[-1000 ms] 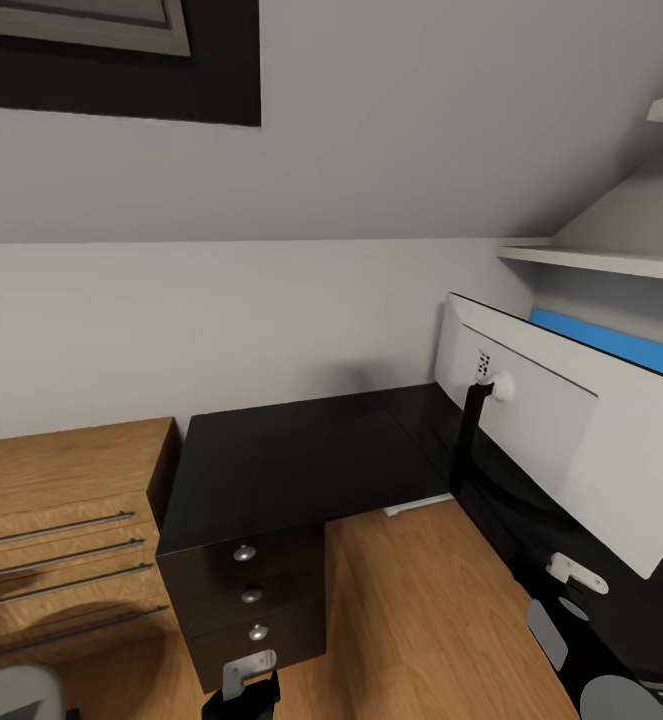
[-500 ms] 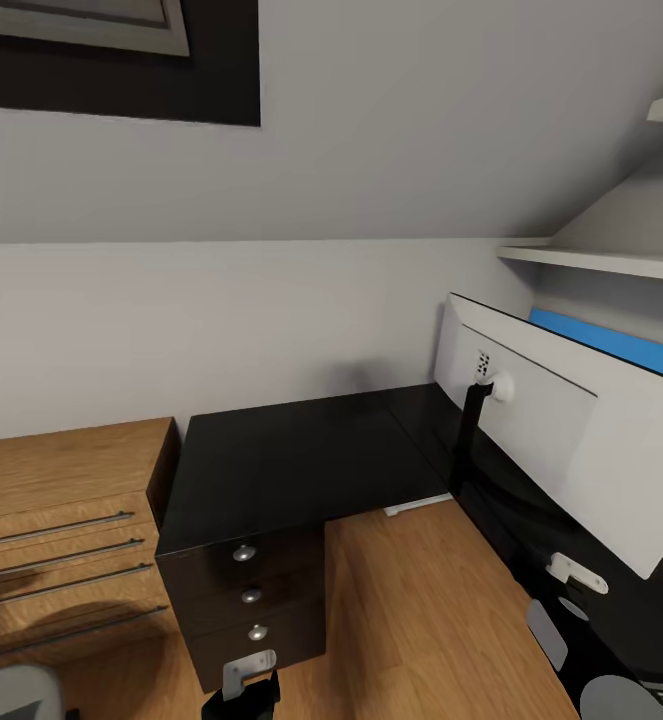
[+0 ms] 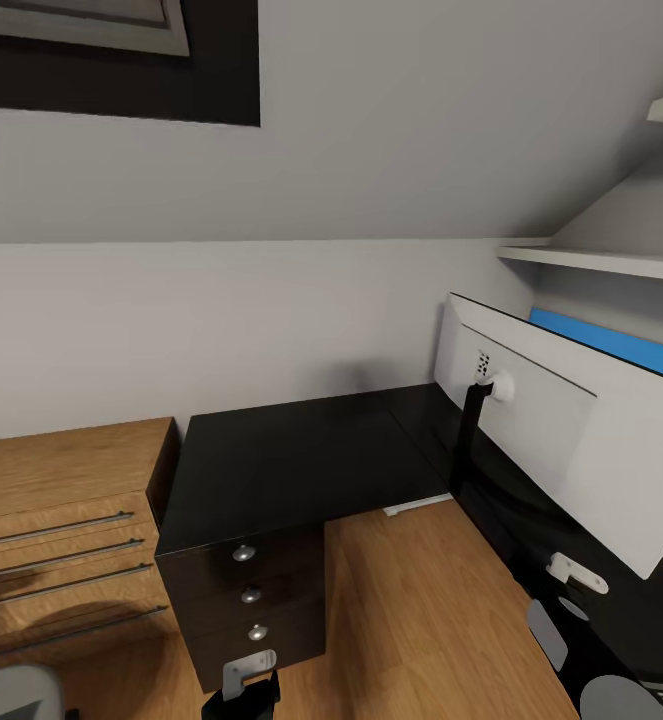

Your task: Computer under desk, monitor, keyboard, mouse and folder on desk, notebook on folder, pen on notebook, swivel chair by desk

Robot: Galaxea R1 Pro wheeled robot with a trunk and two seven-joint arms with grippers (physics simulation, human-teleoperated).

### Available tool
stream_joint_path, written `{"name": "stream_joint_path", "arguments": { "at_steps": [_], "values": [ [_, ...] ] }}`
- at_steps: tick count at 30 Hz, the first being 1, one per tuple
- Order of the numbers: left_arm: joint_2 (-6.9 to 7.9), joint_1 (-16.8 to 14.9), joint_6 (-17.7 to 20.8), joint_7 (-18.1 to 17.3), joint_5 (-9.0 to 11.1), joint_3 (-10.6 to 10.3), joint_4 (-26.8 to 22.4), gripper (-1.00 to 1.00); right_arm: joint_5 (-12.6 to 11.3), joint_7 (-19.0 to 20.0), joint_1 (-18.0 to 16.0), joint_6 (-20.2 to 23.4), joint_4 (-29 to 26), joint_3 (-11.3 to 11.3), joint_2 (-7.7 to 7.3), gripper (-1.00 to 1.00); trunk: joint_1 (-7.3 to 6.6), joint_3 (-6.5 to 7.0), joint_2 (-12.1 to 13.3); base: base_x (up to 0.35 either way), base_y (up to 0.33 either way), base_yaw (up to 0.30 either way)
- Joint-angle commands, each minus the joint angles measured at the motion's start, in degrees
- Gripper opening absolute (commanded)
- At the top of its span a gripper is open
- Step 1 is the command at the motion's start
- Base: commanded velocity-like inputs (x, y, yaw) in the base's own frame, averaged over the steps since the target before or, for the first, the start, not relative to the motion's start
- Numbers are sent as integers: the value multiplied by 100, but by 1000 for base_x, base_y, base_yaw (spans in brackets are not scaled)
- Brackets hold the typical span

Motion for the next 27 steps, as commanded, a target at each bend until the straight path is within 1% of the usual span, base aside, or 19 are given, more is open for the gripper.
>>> {"name": "stream_joint_path", "arguments": {
  "at_steps": [1,19,27],
  "values": [
    [5,-7,-39,40,61,-41,1,100,-61,-6,-4,-30,4,9,-1,100,0,-6,-4,0,0,0],
    [5,-7,-39,40,57,-41,1,100,-46,-6,-5,-30,10,8,-1,100,0,-6,-4,0,-1,0],
    [5,-7,-39,39,59,-41,1,100,-43,-6,-4,-30,10,9,-1,100,0,-6,-4,62,-75,0]
  ]
}}
